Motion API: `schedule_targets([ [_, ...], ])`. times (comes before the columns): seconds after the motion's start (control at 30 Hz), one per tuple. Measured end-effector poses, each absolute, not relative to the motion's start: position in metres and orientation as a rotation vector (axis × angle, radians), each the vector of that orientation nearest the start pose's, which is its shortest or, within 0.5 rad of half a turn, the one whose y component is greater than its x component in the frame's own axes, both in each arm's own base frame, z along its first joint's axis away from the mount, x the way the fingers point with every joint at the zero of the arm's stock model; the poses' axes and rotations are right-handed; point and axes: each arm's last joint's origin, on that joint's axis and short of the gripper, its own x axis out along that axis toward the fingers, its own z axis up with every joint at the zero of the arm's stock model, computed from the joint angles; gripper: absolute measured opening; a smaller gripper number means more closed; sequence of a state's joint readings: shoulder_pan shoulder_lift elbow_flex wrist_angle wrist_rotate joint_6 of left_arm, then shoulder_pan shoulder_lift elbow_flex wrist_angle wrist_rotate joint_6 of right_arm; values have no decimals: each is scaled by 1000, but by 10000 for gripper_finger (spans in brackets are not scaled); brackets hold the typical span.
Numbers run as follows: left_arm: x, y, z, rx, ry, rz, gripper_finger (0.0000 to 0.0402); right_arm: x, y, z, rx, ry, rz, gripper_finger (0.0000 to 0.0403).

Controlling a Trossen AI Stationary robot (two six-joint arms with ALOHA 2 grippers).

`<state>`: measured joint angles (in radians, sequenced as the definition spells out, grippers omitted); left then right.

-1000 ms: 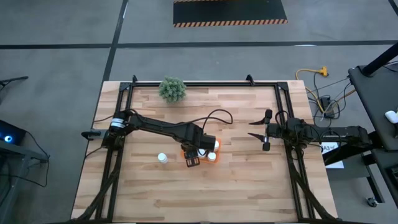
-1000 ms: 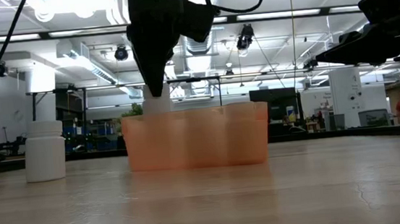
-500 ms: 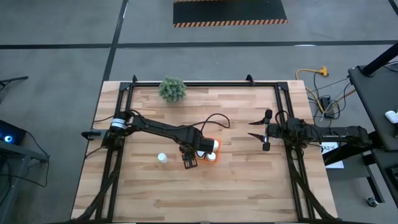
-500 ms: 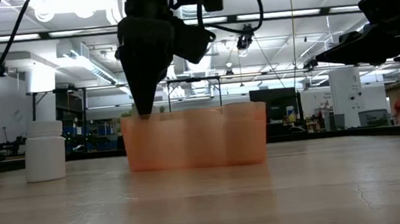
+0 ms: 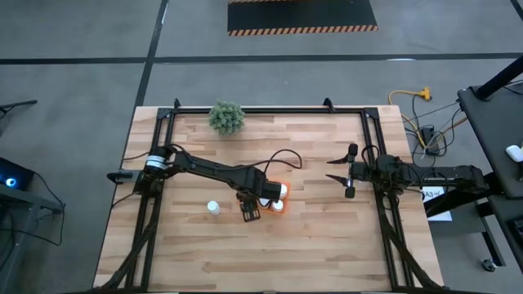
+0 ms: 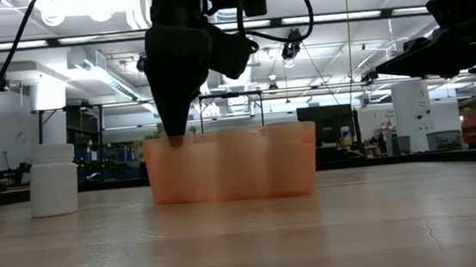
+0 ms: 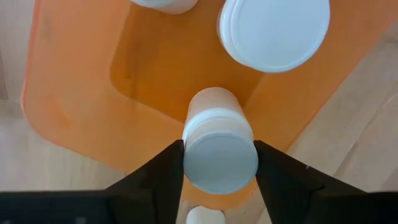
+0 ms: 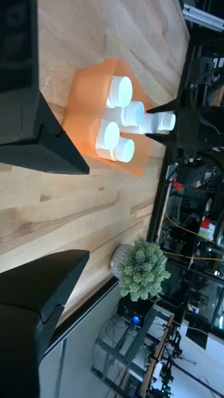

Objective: Pick and place pill bottles into a basket
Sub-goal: Put the bottom pill bottle into the bin, then put the pill bottle into the bin

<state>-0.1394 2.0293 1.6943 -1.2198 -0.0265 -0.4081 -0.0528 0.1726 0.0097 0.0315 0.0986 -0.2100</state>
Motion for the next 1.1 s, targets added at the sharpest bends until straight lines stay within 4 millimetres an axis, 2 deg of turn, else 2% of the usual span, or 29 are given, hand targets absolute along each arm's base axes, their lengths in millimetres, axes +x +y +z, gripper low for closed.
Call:
schedule_targets([
  [0.1,386,-53,220,-198,1537,231,191,107,-9,156,-213,147,-137,199],
  [0.3,386,-53,221,-199,1534,231,199,107,-9,156,-212,147,-137,199],
  [0.57,386,-57,243,-202,1464,211,202,107,-9,156,-212,147,-137,199],
  [0.7,379,-62,258,-164,1426,167,202,107,-9,156,-212,147,-137,199],
  [0.93,358,-83,276,-62,1385,48,203,107,-9,156,-212,146,-139,199],
  [1.1,347,-95,281,-35,1375,13,203,107,-9,156,-212,146,-137,199],
])
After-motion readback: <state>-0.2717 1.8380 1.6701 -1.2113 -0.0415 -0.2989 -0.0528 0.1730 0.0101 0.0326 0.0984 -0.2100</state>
